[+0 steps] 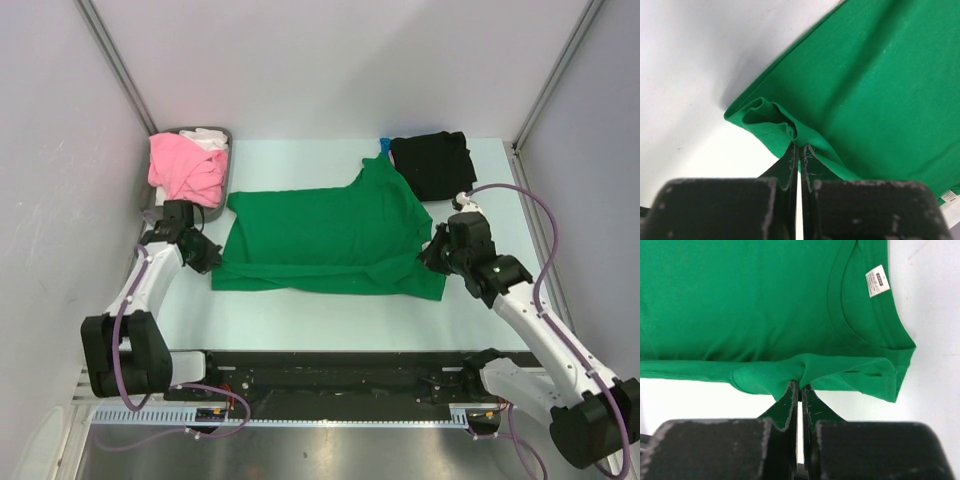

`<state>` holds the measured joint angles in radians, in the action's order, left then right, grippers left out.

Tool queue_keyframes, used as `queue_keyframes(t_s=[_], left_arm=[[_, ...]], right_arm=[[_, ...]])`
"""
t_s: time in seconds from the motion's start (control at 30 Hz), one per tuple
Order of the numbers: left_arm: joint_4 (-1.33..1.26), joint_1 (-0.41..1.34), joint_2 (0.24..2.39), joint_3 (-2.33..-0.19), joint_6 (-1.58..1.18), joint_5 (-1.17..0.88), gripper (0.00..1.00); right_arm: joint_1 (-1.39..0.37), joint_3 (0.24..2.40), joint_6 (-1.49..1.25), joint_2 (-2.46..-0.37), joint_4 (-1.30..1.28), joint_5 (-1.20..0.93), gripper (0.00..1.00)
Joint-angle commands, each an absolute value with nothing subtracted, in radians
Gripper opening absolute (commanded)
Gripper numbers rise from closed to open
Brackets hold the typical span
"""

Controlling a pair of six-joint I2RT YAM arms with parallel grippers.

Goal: Fold and stack the t-shirts
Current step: Fold the tshirt

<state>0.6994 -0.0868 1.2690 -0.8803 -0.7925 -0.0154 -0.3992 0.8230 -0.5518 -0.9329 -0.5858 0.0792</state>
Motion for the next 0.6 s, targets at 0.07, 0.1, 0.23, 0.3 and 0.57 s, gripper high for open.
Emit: queue_keyframes(t_s=[0.07, 0.1, 0.23, 0.3, 0.57], left_arm=[[0.647, -0.028, 1.351, -0.965, -0.782, -0.003, 0.0], [0.646, -0.019, 1.37, -0.968, -0.784, -0.003, 0.0], [0.621, -0.009, 1.391, -0.956, -0.79, -0.003, 0.0], [0.612, -0.009, 1.399, -0.945, -0.79, -0.008, 0.0], [0.601, -0.009, 1.387, -0.894, -0.787, -0.012, 0.0]], right_arm=[[-0.333, 0.86, -0.497, -1.035, -0.443, -0.043, 0.0], [-0.324, 0.87, -0.488, -1.049, -0.439, -0.046, 0.0], [-0.296, 0.933, -0.466, -1.115, -0.408, -0.067, 0.0], [-0.285, 0.983, -0.457, -1.17, -0.407, -0.089, 0.0], [-0.282, 1.095, -0.459, -1.27, -0.399, -0.153, 0.0]])
